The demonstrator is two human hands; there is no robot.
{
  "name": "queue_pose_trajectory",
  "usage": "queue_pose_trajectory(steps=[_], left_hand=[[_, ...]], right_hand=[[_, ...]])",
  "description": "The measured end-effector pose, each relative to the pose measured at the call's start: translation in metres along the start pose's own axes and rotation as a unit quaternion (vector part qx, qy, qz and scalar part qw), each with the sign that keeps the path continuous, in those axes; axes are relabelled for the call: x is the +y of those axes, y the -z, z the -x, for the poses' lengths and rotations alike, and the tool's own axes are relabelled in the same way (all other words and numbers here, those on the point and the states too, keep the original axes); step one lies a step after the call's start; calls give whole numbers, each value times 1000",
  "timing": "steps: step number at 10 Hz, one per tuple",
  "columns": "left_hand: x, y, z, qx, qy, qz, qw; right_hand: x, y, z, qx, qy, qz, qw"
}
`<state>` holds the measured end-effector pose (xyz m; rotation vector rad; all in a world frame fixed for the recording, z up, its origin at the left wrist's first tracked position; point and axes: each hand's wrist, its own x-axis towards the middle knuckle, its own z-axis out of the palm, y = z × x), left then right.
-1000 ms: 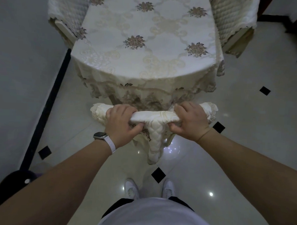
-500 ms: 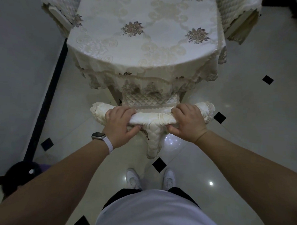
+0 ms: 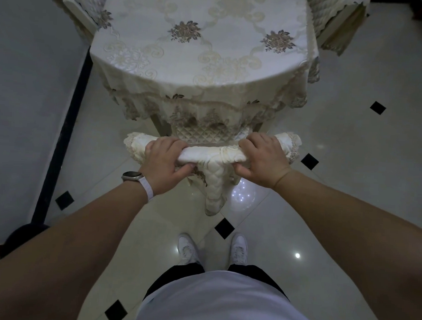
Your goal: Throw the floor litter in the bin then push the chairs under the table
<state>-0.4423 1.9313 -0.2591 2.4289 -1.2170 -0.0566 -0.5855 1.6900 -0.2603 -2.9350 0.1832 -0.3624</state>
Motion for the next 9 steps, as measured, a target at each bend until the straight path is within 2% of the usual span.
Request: queue_pose_trajectory(steps=[2, 4, 7, 9], left_hand=[[7, 8, 1, -50, 23, 1, 998], [25, 18, 15, -68, 29, -4, 997], [82, 49, 57, 52, 15, -50, 997], [102, 64, 97, 80, -4, -83, 993]], right_hand=[[-6, 7, 3, -40, -14, -1, 999], [-8, 21, 9, -120, 3, -1, 993], [-16, 54, 23, -110, 86, -16, 990], [-38, 81, 56, -50, 95, 1, 994]])
